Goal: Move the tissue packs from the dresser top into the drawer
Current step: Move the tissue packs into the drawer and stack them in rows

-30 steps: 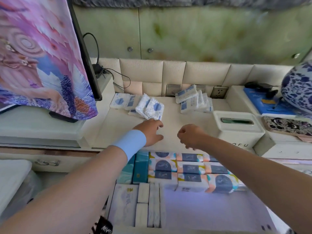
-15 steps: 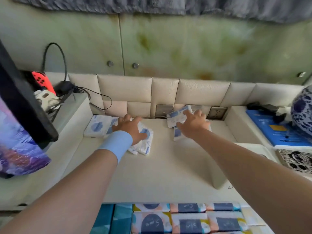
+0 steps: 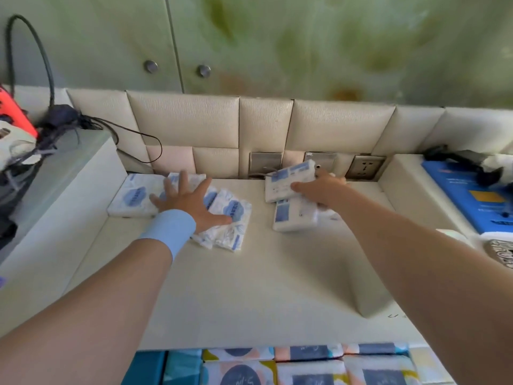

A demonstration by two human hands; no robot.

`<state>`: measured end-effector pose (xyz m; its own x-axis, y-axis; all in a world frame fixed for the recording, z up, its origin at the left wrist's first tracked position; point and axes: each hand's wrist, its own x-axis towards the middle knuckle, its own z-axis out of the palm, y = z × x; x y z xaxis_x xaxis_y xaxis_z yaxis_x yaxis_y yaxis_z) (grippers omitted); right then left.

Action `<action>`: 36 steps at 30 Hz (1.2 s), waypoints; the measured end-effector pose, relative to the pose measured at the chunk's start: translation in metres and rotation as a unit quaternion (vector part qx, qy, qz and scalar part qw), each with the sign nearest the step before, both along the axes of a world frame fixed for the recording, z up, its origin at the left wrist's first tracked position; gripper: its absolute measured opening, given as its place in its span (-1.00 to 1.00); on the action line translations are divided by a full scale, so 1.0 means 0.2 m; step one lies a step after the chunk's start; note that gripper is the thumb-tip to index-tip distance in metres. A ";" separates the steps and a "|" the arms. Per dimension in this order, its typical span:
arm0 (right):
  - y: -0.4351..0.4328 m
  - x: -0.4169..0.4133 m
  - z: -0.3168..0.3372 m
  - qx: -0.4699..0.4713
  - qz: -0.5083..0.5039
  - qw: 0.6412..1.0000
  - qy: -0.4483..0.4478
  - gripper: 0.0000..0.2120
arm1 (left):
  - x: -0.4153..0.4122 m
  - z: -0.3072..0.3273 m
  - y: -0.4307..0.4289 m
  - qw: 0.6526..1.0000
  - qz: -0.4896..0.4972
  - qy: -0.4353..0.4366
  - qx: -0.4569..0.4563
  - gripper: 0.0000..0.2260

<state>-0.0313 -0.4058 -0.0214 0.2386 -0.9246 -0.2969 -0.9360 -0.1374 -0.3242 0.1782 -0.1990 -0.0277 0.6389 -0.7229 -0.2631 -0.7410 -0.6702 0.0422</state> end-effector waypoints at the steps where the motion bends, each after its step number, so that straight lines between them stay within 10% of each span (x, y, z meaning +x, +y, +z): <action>1: 0.00 0.00 -0.02 0.010 0.006 1.000 0.000 0.04 | 0.01 -0.01 0.01 1.000 0.008 0.026 0.007 0.07; 8: 0.33 -0.06 0.11 0.068 0.079 0.995 -0.005 -0.34 | -0.06 -0.01 0.11 0.998 -0.033 0.048 0.030 0.08; 20: 0.82 -0.17 0.12 0.074 0.131 0.989 -0.003 -0.32 | -0.26 0.06 0.56 0.995 -0.061 0.070 0.034 -0.01; 26: 0.98 -0.22 0.20 -0.065 0.149 0.987 0.001 -0.53 | -0.37 0.27 0.68 0.994 -0.091 0.040 -0.038 -0.16; 30: 1.04 -0.24 0.34 -0.033 0.134 0.984 -0.113 -0.91 | -0.47 0.46 0.75 0.974 -0.090 0.125 -0.166 -0.31; 36: 1.15 -0.27 0.59 0.012 0.138 0.952 -0.273 -0.96 | -0.64 0.56 0.82 0.939 -0.093 0.203 -0.263 -0.17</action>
<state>-0.0847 -0.1763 0.0959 0.5960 -0.7990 -0.0798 -0.5572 -0.3400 -0.7576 0.0510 -0.0349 0.0847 0.4127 -0.9102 -0.0333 -0.6940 -0.3380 0.6358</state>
